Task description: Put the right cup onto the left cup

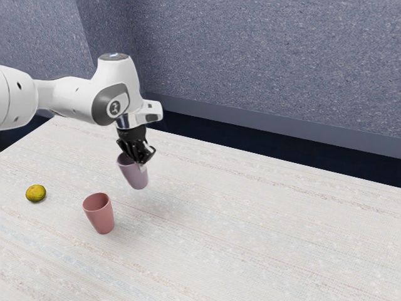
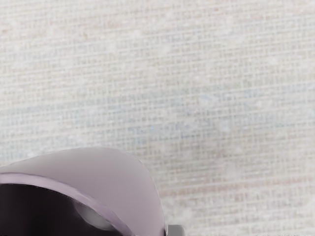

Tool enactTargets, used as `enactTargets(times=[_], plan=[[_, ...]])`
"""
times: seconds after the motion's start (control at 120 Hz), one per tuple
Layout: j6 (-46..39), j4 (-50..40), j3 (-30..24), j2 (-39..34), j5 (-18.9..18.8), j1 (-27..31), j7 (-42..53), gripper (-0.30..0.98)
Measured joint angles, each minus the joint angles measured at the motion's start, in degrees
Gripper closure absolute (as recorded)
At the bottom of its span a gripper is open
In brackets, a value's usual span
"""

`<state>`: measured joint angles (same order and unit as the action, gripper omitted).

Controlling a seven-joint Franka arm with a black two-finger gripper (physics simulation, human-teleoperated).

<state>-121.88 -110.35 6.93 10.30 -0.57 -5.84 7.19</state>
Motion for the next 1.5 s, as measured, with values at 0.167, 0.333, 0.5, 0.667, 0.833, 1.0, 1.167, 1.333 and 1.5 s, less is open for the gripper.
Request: enactTargets(times=[0.167,0.333,0.5,0.667,0.833,1.0,1.167,1.333,1.5], plan=[[2.5,0.2,0.2,-3.7,-0.2,0.0,-0.1,0.78],[4.8,-0.9,0.3,-6.5,-0.4,0.7,-0.2,0.78],[6.1,-3.7,0.3,-10.2,-0.7,2.4,-0.3,0.78],[6.5,-7.6,0.5,-13.7,-1.2,3.8,-0.5,0.78],[6.2,-11.2,0.5,-16.4,-1.9,3.0,-0.8,0.78],[6.0,-13.4,0.5,-18.5,-2.2,2.9,-1.1,0.78],[5.9,-15.0,0.5,-20.1,-2.9,3.6,-1.3,0.79],[5.8,-16.3,0.5,-21.3,-3.3,4.2,-1.5,0.78],[5.8,-18.3,0.5,-22.9,-3.4,4.3,-1.7,0.78]])
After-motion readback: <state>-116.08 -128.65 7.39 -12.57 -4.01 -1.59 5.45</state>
